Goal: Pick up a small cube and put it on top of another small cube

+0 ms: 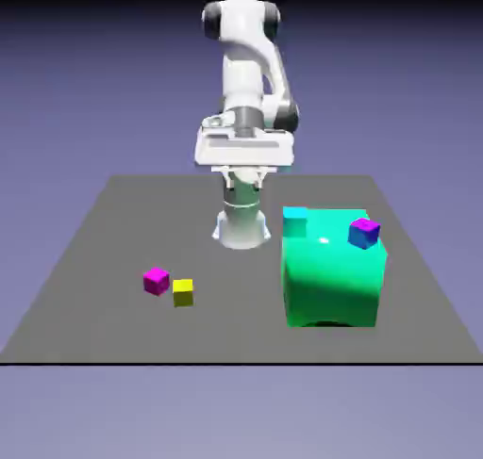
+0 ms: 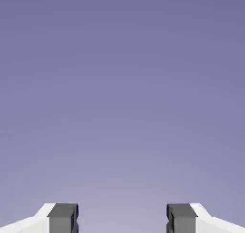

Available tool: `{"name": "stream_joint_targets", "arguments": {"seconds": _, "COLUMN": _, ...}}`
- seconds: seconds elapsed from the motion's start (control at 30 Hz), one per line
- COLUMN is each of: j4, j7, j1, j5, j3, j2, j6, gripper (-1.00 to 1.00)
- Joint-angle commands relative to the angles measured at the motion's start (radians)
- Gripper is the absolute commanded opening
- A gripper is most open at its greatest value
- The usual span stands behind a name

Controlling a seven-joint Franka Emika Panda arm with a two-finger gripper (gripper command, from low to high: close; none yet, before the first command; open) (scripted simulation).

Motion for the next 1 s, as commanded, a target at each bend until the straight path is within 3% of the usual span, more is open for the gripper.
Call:
{"name": "stream_joint_targets", "arguments": {"seconds": 0.0, "j4": 0.010, "j7": -0.030, "j1": 0.007, "j5": -0.012, "j3": -0.036, "j2": -0.021, "j6": -0.022, "gripper": 0.00}}
{"name": "stream_joint_targets", "arguments": {"seconds": 0.97, "j4": 0.285, "j7": -0.911, "j1": 0.222, "j5": -0.351, "j3": -1.087, "j2": -0.622, "j6": -0.649, "gripper": 0.00}}
